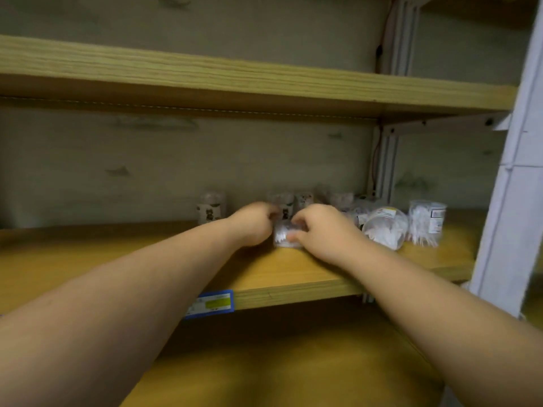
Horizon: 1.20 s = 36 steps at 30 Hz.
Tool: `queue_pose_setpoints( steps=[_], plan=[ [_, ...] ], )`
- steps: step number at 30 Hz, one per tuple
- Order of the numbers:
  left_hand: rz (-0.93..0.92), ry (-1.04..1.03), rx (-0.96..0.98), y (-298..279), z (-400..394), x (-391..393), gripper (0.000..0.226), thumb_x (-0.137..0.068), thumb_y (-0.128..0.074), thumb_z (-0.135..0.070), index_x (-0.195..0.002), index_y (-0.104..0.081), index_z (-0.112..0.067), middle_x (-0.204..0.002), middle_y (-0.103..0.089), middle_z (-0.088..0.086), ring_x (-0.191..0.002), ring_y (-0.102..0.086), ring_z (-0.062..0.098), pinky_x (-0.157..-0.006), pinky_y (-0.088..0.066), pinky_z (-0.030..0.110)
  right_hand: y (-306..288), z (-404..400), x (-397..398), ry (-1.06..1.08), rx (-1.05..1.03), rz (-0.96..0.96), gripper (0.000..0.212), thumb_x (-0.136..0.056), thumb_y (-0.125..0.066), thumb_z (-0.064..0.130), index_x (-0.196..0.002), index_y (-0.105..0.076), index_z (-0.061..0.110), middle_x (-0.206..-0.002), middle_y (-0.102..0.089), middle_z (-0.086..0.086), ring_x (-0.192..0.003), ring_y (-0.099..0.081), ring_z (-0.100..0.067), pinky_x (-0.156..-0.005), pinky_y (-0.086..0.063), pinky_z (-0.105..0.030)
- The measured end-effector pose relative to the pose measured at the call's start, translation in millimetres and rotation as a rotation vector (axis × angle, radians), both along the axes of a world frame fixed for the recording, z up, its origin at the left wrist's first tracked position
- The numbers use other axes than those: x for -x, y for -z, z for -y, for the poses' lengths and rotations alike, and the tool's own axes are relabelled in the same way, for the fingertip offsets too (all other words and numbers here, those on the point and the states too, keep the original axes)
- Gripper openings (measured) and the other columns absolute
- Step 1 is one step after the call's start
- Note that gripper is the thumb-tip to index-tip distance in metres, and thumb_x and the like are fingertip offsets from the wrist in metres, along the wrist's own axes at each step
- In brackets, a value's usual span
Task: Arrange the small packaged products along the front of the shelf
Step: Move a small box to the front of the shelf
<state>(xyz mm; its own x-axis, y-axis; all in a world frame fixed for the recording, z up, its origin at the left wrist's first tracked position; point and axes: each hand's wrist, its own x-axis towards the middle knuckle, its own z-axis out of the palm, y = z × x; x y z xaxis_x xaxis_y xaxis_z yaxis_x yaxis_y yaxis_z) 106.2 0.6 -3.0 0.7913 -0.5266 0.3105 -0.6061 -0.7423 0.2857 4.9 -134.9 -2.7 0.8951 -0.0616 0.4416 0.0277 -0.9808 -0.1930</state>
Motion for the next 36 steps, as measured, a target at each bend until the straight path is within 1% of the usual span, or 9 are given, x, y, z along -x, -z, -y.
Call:
queue_pose_setpoints(
  steps=[7,11,15,18,22,25,30,33,36],
  plan=[
    [-0.099,-0.027,-0.055,-2,3,11,0.059,-0.091,-0.037,0.004,-0.143,-0.052,-0.022,-0.147,-0.050,0.006,-0.131,-0.049,0.025,-0.107,-0.041,0.034,13,-6,-1,0.007,0.067,-0.016,0.045,-0.086,-0.069,0.045,-0.117,-0.068,0.013,-0.115,-0.063,-0.004,-0.108,-0.061,-0.025,-0.091,-0.051,-0.040],
    [-0.176,-0.063,0.178,-4,-4,14,0.056,-0.091,-0.036,0.009,-0.133,-0.062,-0.018,-0.140,-0.056,0.004,-0.123,-0.054,0.024,-0.090,-0.040,0.022,13,-3,-2,-0.042,0.001,0.009,0.050,-0.083,-0.074,0.043,-0.124,-0.066,0.015,-0.122,-0.062,-0.002,-0.113,-0.059,-0.022,-0.094,-0.050,-0.035],
    [-0.231,-0.041,0.505,-5,-17,12,0.054,-0.087,-0.036,0.012,-0.124,-0.066,-0.013,-0.127,-0.064,0.009,-0.118,-0.058,0.024,-0.097,-0.046,0.028,14,-2,-5,-0.132,-0.072,0.064,0.051,-0.088,-0.069,0.038,-0.134,-0.059,0.017,-0.131,-0.059,0.000,-0.120,-0.055,-0.020,-0.101,-0.045,-0.034],
    [-0.269,-0.023,0.739,-11,-28,11,0.055,-0.087,-0.035,0.014,-0.127,-0.060,-0.014,-0.123,-0.064,0.009,-0.097,-0.063,0.020,-0.077,-0.051,0.025,11,-4,-7,-0.201,-0.277,0.122,0.048,-0.095,-0.061,0.033,-0.141,-0.050,0.022,-0.136,-0.058,0.001,-0.125,-0.055,-0.018,-0.105,-0.045,-0.038],
    [-0.250,0.012,0.832,-20,-43,15,0.045,-0.086,-0.048,0.002,-0.123,-0.063,-0.020,-0.112,-0.070,0.005,-0.073,-0.062,0.018,-0.053,-0.049,0.024,7,-14,-17,-0.321,-0.677,0.111,0.046,-0.098,-0.052,0.032,-0.142,-0.041,0.027,-0.139,-0.055,0.000,-0.128,-0.054,-0.018,-0.106,-0.046,-0.043],
    [-0.253,0.020,0.900,-24,-54,18,0.036,-0.085,-0.061,-0.019,-0.121,-0.066,-0.021,-0.111,-0.073,0.006,-0.100,-0.068,0.038,-0.085,-0.055,0.054,2,-22,-25,-0.386,-0.992,0.101,0.033,-0.103,-0.046,0.022,-0.136,-0.048,0.020,-0.129,-0.060,-0.002,-0.118,-0.062,-0.019,-0.098,-0.054,-0.038],
    [-0.218,-0.004,0.921,-26,-75,17,0.023,-0.097,-0.059,-0.017,-0.120,-0.063,-0.018,-0.111,-0.071,0.006,-0.096,-0.067,0.021,-0.082,-0.053,0.038,-10,-39,-30,-0.465,-1.240,0.040,0.033,-0.105,-0.042,0.015,-0.138,-0.049,0.012,-0.129,-0.062,-0.006,-0.114,-0.064,-0.020,-0.093,-0.057,-0.032],
    [-0.211,-0.011,0.964,-27,-93,17,0.018,-0.097,-0.059,-0.014,-0.114,-0.065,-0.017,-0.109,-0.072,0.005,-0.087,-0.066,0.015,-0.072,-0.052,0.026,-17,-55,-38,-0.479,-1.250,0.038,0.026,-0.104,-0.046,0.013,-0.127,-0.057,0.014,-0.121,-0.067,-0.007,-0.109,-0.067,-0.020,-0.093,-0.057,-0.035],
    [-0.211,-0.029,1.014,-28,-116,18,0.013,-0.097,-0.060,-0.013,-0.099,-0.066,-0.024,-0.101,-0.071,0.001,-0.092,-0.064,0.017,-0.083,-0.052,0.030,-21,-74,-44,-0.458,-1.164,0.035,0.017,-0.102,-0.050,0.015,-0.108,-0.064,0.022,-0.107,-0.071,0.000,-0.103,-0.068,-0.018,-0.093,-0.057,-0.034]
  ],
)
